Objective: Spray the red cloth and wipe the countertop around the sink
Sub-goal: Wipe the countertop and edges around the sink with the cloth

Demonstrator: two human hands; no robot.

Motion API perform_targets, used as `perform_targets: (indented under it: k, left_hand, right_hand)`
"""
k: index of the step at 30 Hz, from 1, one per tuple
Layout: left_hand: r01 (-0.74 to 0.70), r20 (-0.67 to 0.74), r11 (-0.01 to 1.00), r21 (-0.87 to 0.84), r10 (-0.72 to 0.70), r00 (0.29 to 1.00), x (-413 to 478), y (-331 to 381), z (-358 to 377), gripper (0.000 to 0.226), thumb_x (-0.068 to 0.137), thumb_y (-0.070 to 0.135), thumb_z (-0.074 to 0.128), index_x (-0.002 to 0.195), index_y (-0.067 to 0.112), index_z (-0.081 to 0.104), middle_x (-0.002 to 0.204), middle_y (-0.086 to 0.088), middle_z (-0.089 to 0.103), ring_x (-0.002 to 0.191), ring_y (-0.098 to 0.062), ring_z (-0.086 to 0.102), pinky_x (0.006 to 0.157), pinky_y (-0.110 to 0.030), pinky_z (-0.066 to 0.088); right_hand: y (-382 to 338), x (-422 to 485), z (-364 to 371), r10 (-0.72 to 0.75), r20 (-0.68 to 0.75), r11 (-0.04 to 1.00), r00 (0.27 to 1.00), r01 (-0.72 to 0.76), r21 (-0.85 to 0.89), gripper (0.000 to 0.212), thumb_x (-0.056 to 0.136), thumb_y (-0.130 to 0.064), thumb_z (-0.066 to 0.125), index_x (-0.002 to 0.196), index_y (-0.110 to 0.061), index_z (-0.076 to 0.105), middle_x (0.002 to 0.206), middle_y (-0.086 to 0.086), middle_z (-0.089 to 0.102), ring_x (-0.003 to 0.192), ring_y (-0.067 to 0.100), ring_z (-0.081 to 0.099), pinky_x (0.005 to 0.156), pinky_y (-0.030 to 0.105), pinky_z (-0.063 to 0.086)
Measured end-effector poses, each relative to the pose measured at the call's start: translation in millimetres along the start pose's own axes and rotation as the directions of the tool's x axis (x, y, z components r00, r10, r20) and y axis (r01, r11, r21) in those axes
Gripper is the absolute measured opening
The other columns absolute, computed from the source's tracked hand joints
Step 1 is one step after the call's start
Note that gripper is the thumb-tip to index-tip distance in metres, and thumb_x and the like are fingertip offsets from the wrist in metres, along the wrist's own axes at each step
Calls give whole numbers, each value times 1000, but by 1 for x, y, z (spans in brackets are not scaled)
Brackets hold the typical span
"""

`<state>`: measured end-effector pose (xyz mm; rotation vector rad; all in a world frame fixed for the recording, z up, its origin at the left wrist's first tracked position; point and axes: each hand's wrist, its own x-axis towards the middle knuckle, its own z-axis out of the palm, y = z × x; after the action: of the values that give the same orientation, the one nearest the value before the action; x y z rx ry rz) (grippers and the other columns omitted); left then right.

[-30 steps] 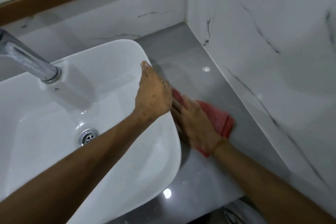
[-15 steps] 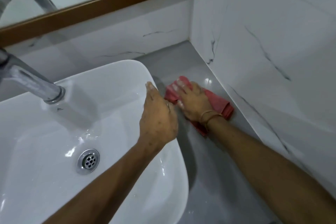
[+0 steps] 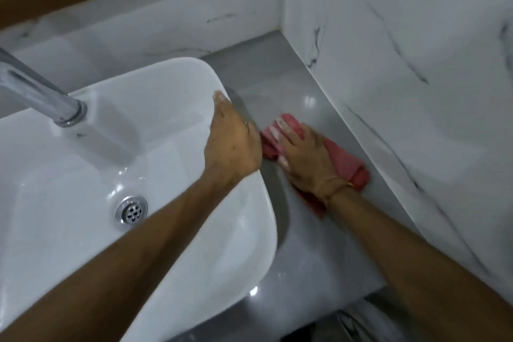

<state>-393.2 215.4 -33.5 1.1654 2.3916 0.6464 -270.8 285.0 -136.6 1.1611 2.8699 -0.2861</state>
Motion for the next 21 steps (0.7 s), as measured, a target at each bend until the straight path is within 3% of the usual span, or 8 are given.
perform_targets:
  k: [4, 8, 11, 13, 16, 18, 20, 21]
  left_hand:
    - [-26, 8, 998, 49, 25, 1000, 0, 3, -3, 67, 97, 19, 37, 147, -3, -2, 159, -19, 14, 143, -33, 25, 118, -38, 24]
    - [-59, 38, 997, 54, 57, 998, 0, -1, -2, 65, 98, 19, 34, 147, -5, -2, 159, -20, 13, 145, -33, 22, 118, -37, 24]
    - [-63, 41, 997, 33, 61, 997, 4, -5, 1, 64, 99, 20, 33, 147, -5, -2, 159, -19, 14, 145, -32, 21, 119, -38, 23]
    - [-52, 56, 998, 32, 50, 997, 4, -6, 1, 64, 99, 20, 32, 147, -5, -2, 159, -19, 16, 145, -32, 22, 118, -39, 23]
    - [-75, 97, 995, 64, 69, 993, 2, -6, -6, 65, 100, 28, 28, 146, -9, -2, 159, -23, 11, 147, -33, 14, 120, -39, 16]
    - [-132, 120, 984, 119, 117, 986, -11, -9, -19, 67, 101, 36, 23, 146, -7, 1, 159, -23, 6, 148, -33, 6, 121, -39, 9]
    - [-241, 94, 959, 150, 229, 969, -35, -14, -37, 64, 101, 39, 22, 148, -2, 10, 159, -20, 12, 148, -31, 9, 120, -38, 10]
    - [-319, 59, 936, 150, 313, 948, -52, -20, -48, 61, 101, 39, 25, 148, 1, 18, 158, -18, 21, 147, -30, 16, 119, -37, 14]
  right_hand:
    - [-41, -86, 25, -124, -13, 991, 992, 125, 39, 65, 84, -28, 43, 146, -20, 25, 158, 1, 23, 129, 28, 35, 105, 43, 33]
    - [-28, -195, 33, 11, 45, 999, 999, -13, 39, 70, 78, -36, 33, 146, -23, 23, 158, -2, 22, 131, 33, 39, 101, 47, 44]
    - [-17, -180, 27, 239, 26, 971, 971, -239, 3, 65, 87, -36, 27, 149, -22, 12, 160, 2, 11, 143, 36, 20, 113, 52, 28]
    - [-53, -170, 26, 366, 12, 927, 931, -366, 82, 68, 88, -32, 37, 149, -19, 12, 160, 5, 11, 142, 39, 17, 114, 53, 25]
    - [-142, -195, 42, 333, 48, 920, 942, -335, 202, 79, 81, -38, 43, 148, -13, 11, 160, 8, 14, 141, 42, 23, 112, 54, 30]
    - [-190, -222, 50, 330, 65, 873, 942, -330, 358, 89, 78, -42, 45, 149, -15, -2, 161, 4, -3, 143, 39, 13, 115, 53, 20]
    - [-207, -236, 51, 391, 121, 724, 912, -386, 572, 90, 81, -43, 39, 142, -31, -27, 148, -17, -39, 143, 22, -15, 116, 48, 1]
    - [-207, -241, 45, 419, 154, 624, 895, -407, 667, 87, 84, -42, 37, 136, -41, -33, 141, -25, -44, 140, 13, -23, 117, 45, -3]
